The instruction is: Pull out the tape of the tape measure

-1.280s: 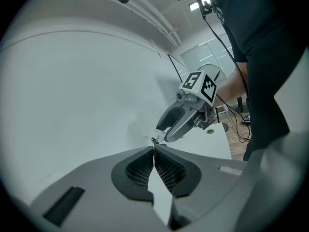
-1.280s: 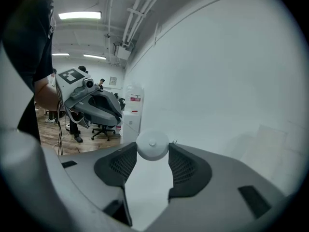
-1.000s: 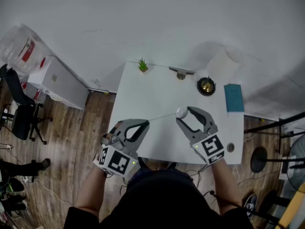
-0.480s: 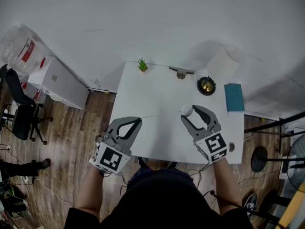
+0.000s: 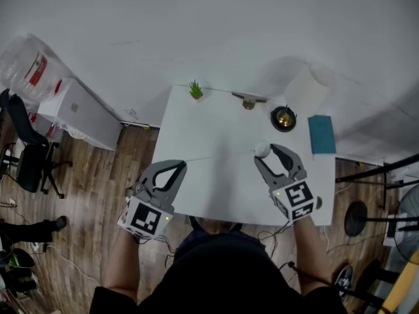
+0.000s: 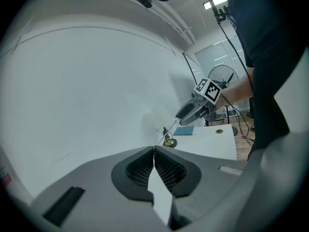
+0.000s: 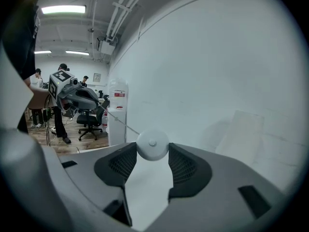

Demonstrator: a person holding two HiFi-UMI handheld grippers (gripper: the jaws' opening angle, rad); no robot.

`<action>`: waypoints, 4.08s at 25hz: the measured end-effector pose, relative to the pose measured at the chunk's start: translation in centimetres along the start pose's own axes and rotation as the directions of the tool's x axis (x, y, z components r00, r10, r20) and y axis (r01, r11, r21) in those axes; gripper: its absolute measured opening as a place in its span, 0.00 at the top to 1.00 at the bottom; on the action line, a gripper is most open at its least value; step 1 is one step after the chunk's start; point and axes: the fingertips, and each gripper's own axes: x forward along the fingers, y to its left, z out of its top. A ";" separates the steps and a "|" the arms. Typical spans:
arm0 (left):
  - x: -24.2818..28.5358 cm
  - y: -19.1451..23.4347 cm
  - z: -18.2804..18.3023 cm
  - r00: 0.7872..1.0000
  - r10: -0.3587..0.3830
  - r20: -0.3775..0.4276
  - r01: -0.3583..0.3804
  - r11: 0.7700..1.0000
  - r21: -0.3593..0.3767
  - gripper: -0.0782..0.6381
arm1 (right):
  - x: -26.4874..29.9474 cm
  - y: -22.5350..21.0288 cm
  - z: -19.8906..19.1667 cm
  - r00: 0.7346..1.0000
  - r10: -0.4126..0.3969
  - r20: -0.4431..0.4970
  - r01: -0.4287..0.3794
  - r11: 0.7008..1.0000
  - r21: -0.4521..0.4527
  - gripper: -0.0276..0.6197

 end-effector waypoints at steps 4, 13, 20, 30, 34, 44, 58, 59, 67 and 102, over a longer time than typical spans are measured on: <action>-0.7 0.9 -0.6 1.000 0.024 -0.017 -0.024 1.000 -0.016 0.88 | -0.4 -1.2 -0.6 0.999 -0.029 -0.017 0.029 0.999 0.023 0.63; -1.9 2.5 -1.6 0.996 0.064 -0.057 -0.066 0.997 -0.043 0.88 | -1.0 -2.9 -1.2 0.997 -0.070 -0.025 0.070 0.998 0.000 0.63; -2.6 3.2 -2.5 0.993 0.083 -0.084 -0.088 0.994 -0.062 0.88 | -1.5 -3.7 -2.1 0.997 -0.078 -0.026 0.079 0.997 0.017 0.63; -3.2 4.0 -2.9 0.989 0.112 -0.101 -0.118 0.991 -0.063 0.88 | -2.0 -4.1 -2.6 0.992 -0.113 -0.056 0.115 0.993 0.030 0.63; -3.1 4.0 -3.0 0.988 0.116 -0.103 -0.123 0.991 -0.059 0.88 | -1.8 -4.4 -2.6 0.992 -0.117 -0.047 0.118 0.993 0.017 0.63; -4.0 5.1 -3.9 0.981 0.146 -0.128 -0.156 0.985 -0.072 0.88 | -2.5 -6.0 -3.3 0.987 -0.150 -0.050 0.153 0.986 0.063 0.63; -4.6 6.2 -5.1 0.970 0.184 -0.161 -0.197 0.978 -0.067 0.88 | -3.0 -7.0 -3.8 0.984 -0.171 -0.057 0.175 0.982 0.066 0.63; -4.6 6.1 -5.1 0.970 0.183 -0.162 -0.196 0.978 -0.069 0.88 | -3.1 -7.0 -3.9 0.983 -0.172 -0.058 0.176 0.982 0.067 0.63; -4.3 5.6 -5.3 0.973 0.170 -0.158 -0.184 0.979 -0.085 0.88 | -3.0 -6.8 -4.7 0.985 -0.160 -0.058 0.164 0.984 0.072 0.63; -0.2 2.6 -7.1 0.984 0.057 -0.167 -0.069 0.995 -0.070 0.88 | -1.4 -4.9 -6.4 0.985 -0.116 -0.125 0.124 0.990 0.063 0.62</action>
